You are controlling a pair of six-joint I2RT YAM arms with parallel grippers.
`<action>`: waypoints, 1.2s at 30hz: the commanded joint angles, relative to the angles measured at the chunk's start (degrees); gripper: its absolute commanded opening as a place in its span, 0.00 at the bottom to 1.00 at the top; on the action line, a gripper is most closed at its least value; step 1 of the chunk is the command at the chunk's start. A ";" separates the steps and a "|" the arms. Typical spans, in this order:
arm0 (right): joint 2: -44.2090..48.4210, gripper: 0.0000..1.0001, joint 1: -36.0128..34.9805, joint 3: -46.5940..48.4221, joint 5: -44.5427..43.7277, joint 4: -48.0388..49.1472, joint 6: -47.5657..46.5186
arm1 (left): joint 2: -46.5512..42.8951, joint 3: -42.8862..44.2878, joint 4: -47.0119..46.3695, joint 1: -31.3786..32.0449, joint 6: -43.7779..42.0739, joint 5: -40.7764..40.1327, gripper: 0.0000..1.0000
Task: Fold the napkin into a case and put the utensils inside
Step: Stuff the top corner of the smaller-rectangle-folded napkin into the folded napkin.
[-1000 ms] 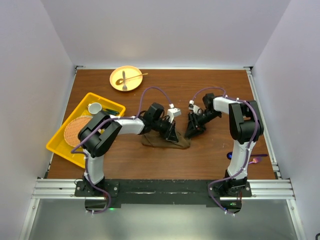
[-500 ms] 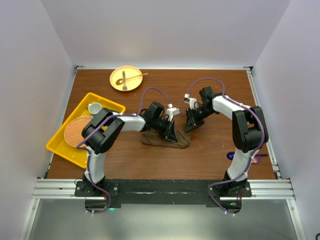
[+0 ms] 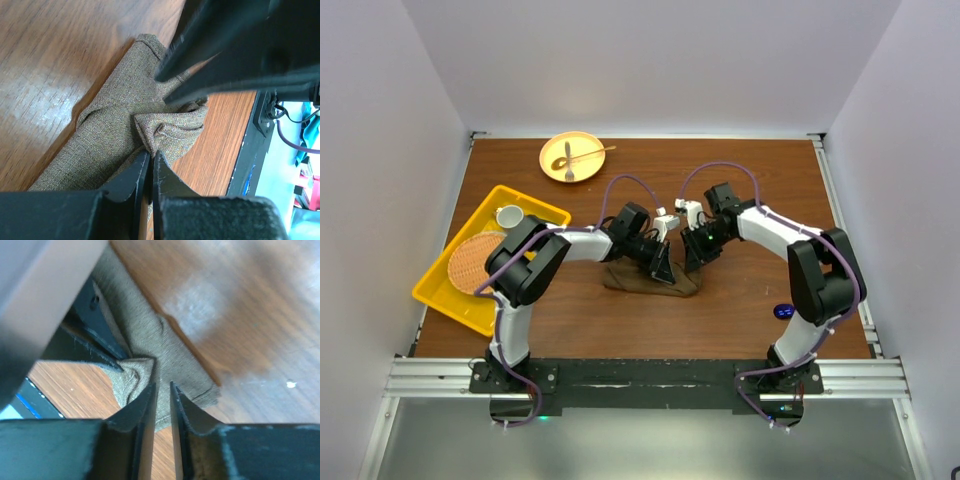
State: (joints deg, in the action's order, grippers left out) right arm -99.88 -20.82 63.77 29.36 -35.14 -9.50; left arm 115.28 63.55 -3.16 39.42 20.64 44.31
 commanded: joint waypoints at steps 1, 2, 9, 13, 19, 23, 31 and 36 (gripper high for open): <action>3.19 0.27 -0.98 -3.03 -2.38 5.33 1.23 | 1.52 0.70 1.31 0.40 0.10 -1.60 0.00; 3.46 0.28 -0.98 -3.38 -2.30 5.78 1.67 | 1.52 0.52 1.31 0.31 0.19 -1.77 0.00; 7.76 0.31 -1.50 -7.78 -4.22 11.66 4.49 | 1.70 0.17 0.96 0.13 0.62 -1.69 0.00; 8.12 0.31 -1.94 -8.92 -5.55 13.86 3.78 | 1.87 0.26 0.96 -0.04 0.71 -1.51 0.00; 8.29 0.31 -2.73 -10.59 -5.98 15.18 3.52 | 1.96 0.08 0.87 -0.40 0.98 -1.51 0.00; 8.47 0.31 -3.53 -11.39 -7.74 15.54 2.99 | 2.23 0.08 0.79 -0.48 1.15 -1.51 0.00; 6.27 0.28 -5.46 -10.24 -10.99 14.31 3.43 | 2.84 0.44 0.79 -0.66 1.50 -1.42 0.00; 6.44 0.23 -6.42 -10.15 -12.31 14.30 3.87 | 2.93 0.52 0.87 -0.75 1.59 -1.51 0.00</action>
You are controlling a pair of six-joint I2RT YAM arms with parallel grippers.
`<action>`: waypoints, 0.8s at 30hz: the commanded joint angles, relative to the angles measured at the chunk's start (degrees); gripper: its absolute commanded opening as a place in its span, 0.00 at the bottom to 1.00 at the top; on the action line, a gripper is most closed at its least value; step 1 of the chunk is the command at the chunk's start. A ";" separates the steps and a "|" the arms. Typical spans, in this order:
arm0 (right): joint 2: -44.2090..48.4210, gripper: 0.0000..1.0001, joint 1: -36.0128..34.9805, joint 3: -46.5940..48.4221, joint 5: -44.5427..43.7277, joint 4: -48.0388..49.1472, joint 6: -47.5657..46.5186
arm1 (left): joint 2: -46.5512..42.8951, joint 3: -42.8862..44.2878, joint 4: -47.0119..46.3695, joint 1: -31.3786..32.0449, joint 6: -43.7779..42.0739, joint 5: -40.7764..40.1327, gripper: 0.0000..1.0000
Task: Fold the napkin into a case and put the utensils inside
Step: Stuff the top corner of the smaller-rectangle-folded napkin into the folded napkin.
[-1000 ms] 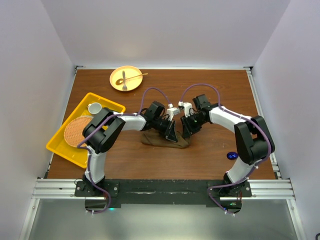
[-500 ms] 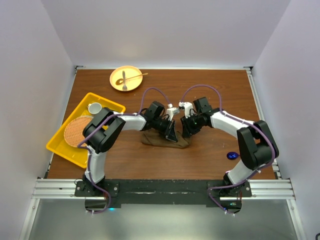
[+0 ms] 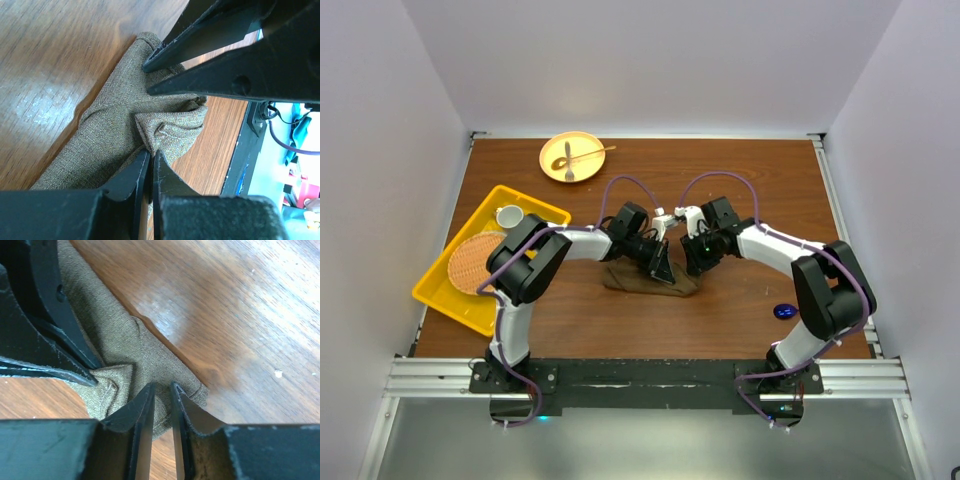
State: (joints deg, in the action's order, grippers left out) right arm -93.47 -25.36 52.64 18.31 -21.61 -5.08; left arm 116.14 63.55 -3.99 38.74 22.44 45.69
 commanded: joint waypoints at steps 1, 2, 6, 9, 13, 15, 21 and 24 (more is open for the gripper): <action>0.57 0.22 -1.88 0.97 -1.34 0.86 -0.46 | 2.16 0.52 1.70 -0.07 -0.29 -2.89 0.00; 1.01 0.22 -1.88 0.88 -1.08 0.69 -0.19 | 2.16 0.52 1.70 -0.16 -0.29 -2.89 0.00; 4.25 0.22 -1.97 0.01 0.85 0.51 0.07 | 2.25 0.61 1.70 -0.33 -0.11 -2.89 0.00; 6.98 0.24 -2.06 -1.66 1.65 1.56 0.07 | 2.34 0.61 1.62 -0.42 -0.02 -2.63 0.00; 8.04 0.26 -2.67 -3.16 0.42 2.53 -1.94 | 2.60 0.26 0.91 -0.68 0.41 -2.01 0.00; 7.52 0.26 -2.94 -3.42 -0.20 2.80 -2.39 | 2.69 0.17 0.74 -0.68 0.59 -2.01 0.00; 4.62 0.26 -6.18 -1.58 -4.06 1.57 -2.39 | 2.52 -0.53 0.21 -0.68 0.85 -2.01 0.00; 3.92 0.26 -7.94 -1.23 -6.26 1.13 -2.39 | 2.17 -1.06 -0.14 -0.68 1.12 -2.10 0.00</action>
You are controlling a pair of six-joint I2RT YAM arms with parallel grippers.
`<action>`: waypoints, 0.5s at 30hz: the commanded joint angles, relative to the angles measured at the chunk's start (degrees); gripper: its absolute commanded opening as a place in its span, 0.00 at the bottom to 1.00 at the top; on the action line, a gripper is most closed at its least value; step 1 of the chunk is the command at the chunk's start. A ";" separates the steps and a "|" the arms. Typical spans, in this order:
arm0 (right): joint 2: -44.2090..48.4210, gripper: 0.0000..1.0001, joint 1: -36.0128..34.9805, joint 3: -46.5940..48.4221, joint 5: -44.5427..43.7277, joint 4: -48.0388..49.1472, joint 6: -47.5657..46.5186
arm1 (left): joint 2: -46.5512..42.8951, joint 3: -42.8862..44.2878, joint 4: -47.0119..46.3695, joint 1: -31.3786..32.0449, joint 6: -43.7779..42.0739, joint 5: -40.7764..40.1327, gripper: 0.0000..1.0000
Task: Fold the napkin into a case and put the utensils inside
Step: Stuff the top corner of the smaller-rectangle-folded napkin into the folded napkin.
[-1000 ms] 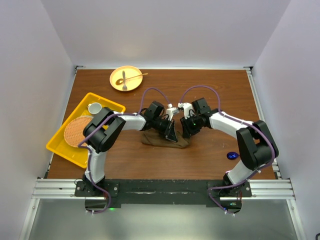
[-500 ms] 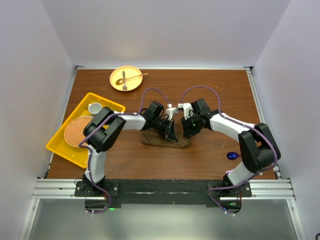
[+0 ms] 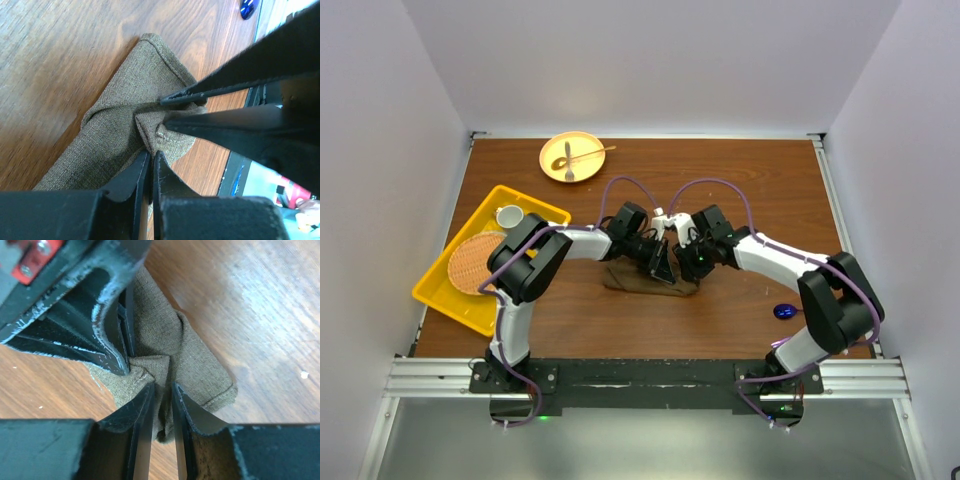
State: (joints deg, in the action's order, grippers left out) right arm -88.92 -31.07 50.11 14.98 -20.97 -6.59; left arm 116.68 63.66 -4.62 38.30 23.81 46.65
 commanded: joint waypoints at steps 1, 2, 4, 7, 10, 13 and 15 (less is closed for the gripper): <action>-0.81 0.26 -2.59 1.40 -4.07 0.41 -0.79 | 1.62 -1.34 0.32 -0.25 -0.26 -3.06 0.00; -0.99 0.26 -3.20 1.48 -4.69 0.32 -0.71 | 1.53 -1.69 0.14 -0.25 -0.17 -3.06 0.00; -1.25 0.26 -3.47 1.66 -6.19 0.40 -0.01 | 1.35 -1.96 -0.03 -0.42 0.09 -3.15 0.00; -0.64 0.27 -3.47 1.84 -7.51 1.02 0.52 | 1.09 -2.66 -0.47 -0.69 0.27 -3.32 0.00; 0.68 0.28 -3.56 2.62 -7.34 1.55 0.70 | 1.09 -2.49 -0.56 -0.69 0.27 -3.59 0.00; 2.43 0.29 -3.47 3.59 -7.60 2.07 0.70 | 1.44 -2.31 -1.00 -0.77 0.71 -3.68 0.00; 4.37 0.30 -3.38 3.25 -8.30 3.39 0.00 | 2.05 -2.22 -1.61 -0.86 1.41 -3.68 0.00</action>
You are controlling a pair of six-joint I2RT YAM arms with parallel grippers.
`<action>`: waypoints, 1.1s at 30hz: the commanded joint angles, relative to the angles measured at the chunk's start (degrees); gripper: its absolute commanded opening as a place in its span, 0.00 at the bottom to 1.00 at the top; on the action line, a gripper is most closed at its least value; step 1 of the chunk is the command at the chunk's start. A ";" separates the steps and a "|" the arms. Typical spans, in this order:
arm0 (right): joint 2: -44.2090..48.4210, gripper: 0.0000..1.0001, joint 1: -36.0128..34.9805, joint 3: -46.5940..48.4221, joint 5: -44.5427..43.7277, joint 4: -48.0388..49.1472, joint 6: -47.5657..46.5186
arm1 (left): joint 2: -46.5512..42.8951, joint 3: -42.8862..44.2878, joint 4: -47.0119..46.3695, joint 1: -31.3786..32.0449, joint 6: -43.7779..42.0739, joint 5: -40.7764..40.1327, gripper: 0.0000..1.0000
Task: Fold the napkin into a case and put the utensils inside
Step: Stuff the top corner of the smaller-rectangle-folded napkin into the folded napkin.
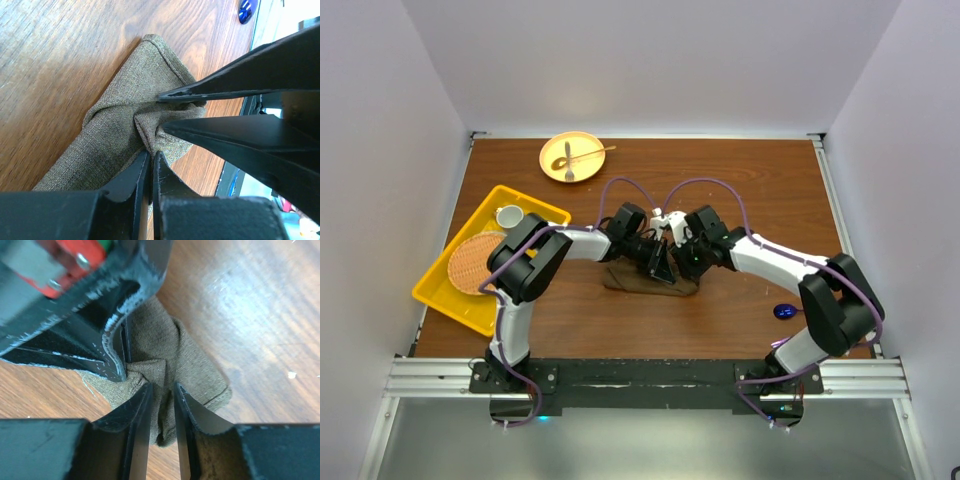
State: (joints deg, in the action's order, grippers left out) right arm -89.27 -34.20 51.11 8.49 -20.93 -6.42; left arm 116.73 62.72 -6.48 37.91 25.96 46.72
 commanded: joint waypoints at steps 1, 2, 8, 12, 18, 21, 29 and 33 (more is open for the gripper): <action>5.16 0.31 -0.26 1.98 -1.99 3.78 -0.96 | 2.45 -0.59 -0.11 -0.64 -0.64 -3.57 0.00; 5.77 0.31 -0.17 1.71 -1.99 4.66 -1.40 | 2.71 -0.14 -0.20 -0.65 -0.56 -3.56 0.00; 2.80 0.31 5.27 3.64 0.11 4.58 -5.00 | 4.82 2.49 -0.55 -1.79 0.41 -4.18 0.00; -0.98 0.30 7.47 6.71 2.40 3.70 -7.47 | 5.00 3.99 0.41 -4.06 -0.38 -5.06 0.00; -2.30 0.31 7.65 9.00 7.24 3.18 -8.70 | 4.56 5.40 2.43 -6.27 -1.17 -3.83 0.00; -3.97 0.30 7.65 10.49 8.47 3.35 -8.61 | 3.95 4.70 1.82 -6.36 -1.52 -2.60 0.00; -7.93 0.25 7.22 11.29 7.77 7.48 -9.66 | 4.39 3.46 -1.16 -6.45 -0.73 0.21 0.00; -8.37 0.23 6.78 10.50 7.33 7.83 -12.04 | 4.39 2.76 -1.87 -6.36 0.15 0.13 0.00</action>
State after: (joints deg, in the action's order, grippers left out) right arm -97.76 -26.68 60.84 15.22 -15.77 -15.29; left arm 120.18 66.94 -7.46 31.88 26.89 47.77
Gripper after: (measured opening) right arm 0.244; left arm 0.087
